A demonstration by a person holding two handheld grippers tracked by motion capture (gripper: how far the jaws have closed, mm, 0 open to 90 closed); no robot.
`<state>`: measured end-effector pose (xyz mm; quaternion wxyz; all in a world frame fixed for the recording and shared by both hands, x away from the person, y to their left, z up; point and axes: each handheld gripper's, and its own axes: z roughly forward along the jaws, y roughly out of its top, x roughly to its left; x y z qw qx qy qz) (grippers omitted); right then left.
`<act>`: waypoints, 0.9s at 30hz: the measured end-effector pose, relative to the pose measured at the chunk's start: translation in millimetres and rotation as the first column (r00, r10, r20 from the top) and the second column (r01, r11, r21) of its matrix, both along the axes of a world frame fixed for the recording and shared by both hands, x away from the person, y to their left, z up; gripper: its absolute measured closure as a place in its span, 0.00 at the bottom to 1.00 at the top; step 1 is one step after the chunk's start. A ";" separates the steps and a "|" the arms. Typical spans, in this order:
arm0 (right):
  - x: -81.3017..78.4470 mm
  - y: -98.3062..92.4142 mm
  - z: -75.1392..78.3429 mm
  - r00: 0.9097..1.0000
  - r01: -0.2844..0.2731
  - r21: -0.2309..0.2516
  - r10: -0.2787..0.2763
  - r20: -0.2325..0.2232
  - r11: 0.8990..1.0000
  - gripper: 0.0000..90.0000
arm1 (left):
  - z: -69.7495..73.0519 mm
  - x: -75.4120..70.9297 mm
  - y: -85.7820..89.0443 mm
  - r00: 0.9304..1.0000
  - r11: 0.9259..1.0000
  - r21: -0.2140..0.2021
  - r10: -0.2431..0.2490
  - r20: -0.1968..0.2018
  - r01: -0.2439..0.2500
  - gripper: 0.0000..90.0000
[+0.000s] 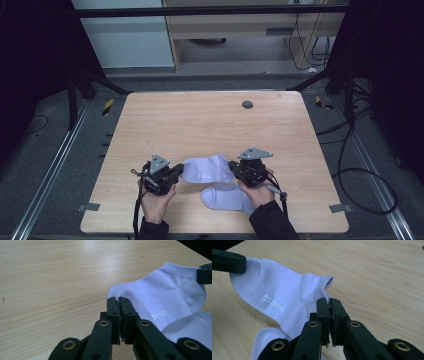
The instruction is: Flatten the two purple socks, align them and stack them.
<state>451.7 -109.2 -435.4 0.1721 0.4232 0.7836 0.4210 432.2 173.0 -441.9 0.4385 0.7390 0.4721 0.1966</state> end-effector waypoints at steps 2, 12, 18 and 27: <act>-3.6 -4.0 1.6 1.000 0.003 0.007 -0.003 -0.007 1.000 0.97 | 0.0 -1.1 -3.5 1.000 1.000 -0.006 -0.005 -0.003 0.005 0.96; -19.3 -21.2 2.1 1.000 0.004 -0.008 -0.004 -0.017 1.000 0.97 | 2.8 -9.2 -18.4 0.999 0.999 0.000 -0.046 -0.012 0.046 0.96; -34.5 -35.7 3.3 1.000 0.009 -0.012 -0.009 -0.021 1.000 0.97 | 0.6 -15.0 -25.7 0.997 0.997 0.010 -0.076 -0.027 0.076 0.96; -51.7 -56.1 -4.6 0.999 0.017 -0.019 -0.018 -0.042 1.000 0.97 | -7.5 -21.5 -39.7 0.991 0.992 0.018 -0.122 -0.052 0.123 0.96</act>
